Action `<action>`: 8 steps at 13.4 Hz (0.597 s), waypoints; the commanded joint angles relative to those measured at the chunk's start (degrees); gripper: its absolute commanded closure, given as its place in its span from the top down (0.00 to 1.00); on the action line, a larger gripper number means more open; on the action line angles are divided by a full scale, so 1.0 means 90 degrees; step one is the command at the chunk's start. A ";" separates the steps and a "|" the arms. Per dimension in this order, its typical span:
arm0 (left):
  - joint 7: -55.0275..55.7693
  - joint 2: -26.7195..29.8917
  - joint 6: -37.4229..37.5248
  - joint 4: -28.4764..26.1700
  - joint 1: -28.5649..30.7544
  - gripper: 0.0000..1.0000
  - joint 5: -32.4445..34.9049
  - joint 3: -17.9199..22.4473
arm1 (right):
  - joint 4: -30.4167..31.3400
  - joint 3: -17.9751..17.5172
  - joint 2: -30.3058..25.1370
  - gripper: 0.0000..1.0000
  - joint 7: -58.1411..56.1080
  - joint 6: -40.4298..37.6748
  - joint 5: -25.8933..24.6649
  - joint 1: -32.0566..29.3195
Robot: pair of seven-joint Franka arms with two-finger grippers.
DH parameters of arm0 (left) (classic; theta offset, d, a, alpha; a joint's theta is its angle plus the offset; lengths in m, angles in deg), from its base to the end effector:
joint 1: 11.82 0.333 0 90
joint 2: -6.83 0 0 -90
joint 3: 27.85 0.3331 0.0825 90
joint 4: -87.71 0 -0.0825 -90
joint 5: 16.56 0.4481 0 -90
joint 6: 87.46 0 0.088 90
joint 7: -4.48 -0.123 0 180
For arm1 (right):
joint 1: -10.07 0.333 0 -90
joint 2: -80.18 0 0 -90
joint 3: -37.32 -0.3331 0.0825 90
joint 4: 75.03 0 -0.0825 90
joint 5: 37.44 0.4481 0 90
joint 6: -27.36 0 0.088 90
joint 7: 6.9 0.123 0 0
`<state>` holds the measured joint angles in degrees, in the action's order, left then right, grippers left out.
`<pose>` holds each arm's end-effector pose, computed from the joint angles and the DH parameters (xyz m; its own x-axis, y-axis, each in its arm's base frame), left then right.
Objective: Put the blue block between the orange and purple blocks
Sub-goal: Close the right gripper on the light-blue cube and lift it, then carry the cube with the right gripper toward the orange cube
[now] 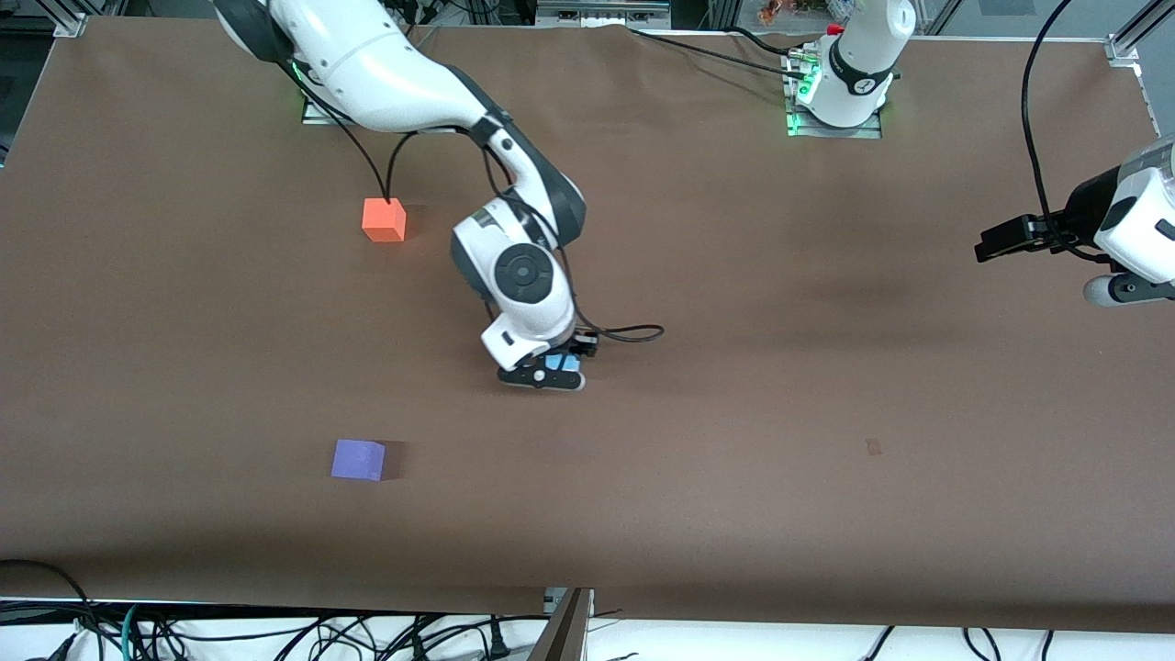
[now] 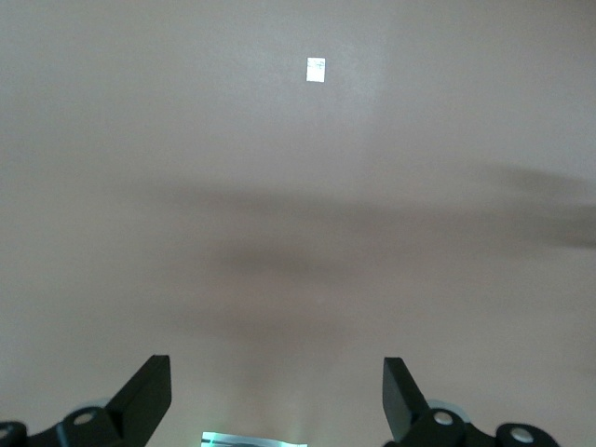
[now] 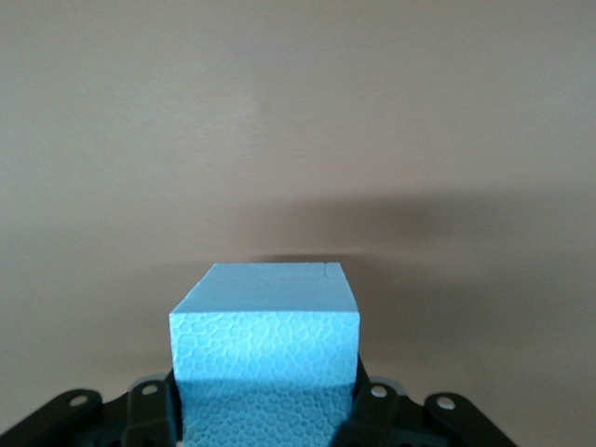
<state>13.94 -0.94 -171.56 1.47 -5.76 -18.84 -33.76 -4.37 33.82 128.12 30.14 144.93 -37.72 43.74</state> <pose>0.6449 0.0003 0.5672 0.9708 0.1612 -0.1777 0.1682 -0.9855 0.0247 0.6618 0.4865 0.2291 0.9992 -0.0147 -0.0382 -0.0156 -0.9996 -0.0226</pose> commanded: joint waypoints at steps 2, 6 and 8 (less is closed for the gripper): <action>-0.0143 -0.0122 0.0048 0.0227 0.0020 1.00 0.0137 -0.0028 | 0.2220 -0.0041 -0.1690 0.10 -0.1680 0.0099 0.0012 -0.0800; -0.0143 -0.0122 0.0048 0.0227 0.0020 1.00 0.0127 -0.0028 | 0.4419 -0.0002 -0.2757 0.10 -0.3079 0.1260 0.0021 -0.1757; -0.0143 -0.0113 0.0048 0.0227 0.0020 1.00 0.0127 -0.0028 | 0.4998 -0.0002 -0.2895 0.10 -0.3159 0.1643 0.0021 -0.2128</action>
<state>13.94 -1.21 -171.56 1.83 -5.76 -18.84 -33.76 32.02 34.56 106.37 3.38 155.46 -37.71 27.18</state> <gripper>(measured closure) 0.000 0.410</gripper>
